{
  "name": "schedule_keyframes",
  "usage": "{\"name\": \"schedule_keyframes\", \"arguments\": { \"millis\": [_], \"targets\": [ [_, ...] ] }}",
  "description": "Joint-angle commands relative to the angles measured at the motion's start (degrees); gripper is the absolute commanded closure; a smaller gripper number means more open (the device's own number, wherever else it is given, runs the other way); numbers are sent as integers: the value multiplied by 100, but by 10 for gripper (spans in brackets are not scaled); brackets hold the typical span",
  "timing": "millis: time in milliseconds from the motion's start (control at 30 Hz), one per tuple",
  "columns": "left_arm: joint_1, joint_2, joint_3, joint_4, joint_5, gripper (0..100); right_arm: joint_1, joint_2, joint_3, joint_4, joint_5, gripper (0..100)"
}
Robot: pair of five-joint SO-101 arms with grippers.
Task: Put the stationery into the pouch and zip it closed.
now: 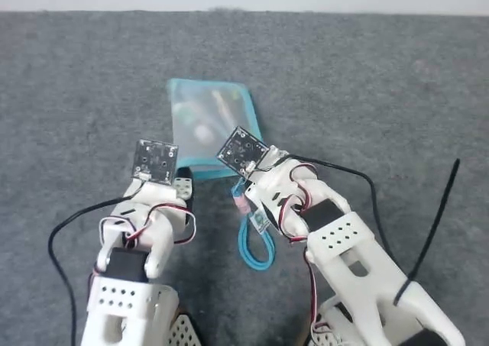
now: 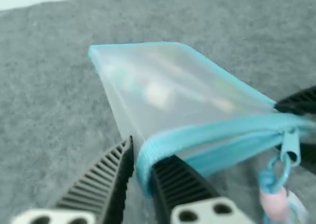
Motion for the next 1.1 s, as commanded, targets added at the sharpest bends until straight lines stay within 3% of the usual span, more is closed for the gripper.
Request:
{"name": "schedule_keyframes", "arguments": {
  "millis": [0,200,533,867,1067],
  "targets": [
    [0,-141,-892,721,-53,982,251,13,-343,31,-281,992],
    [9,-413,-1077,985,-44,918,251,13,-343,40,-316,993],
    [9,-2752,-356,1327,-26,810,224,13,-466,189,-431,993],
    [26,-2549,-409,1284,-18,816,312,66,-1292,708,-1020,993],
    [949,-2523,48,1125,-35,816,295,602,-1785,857,-1345,993]
  ]
}}
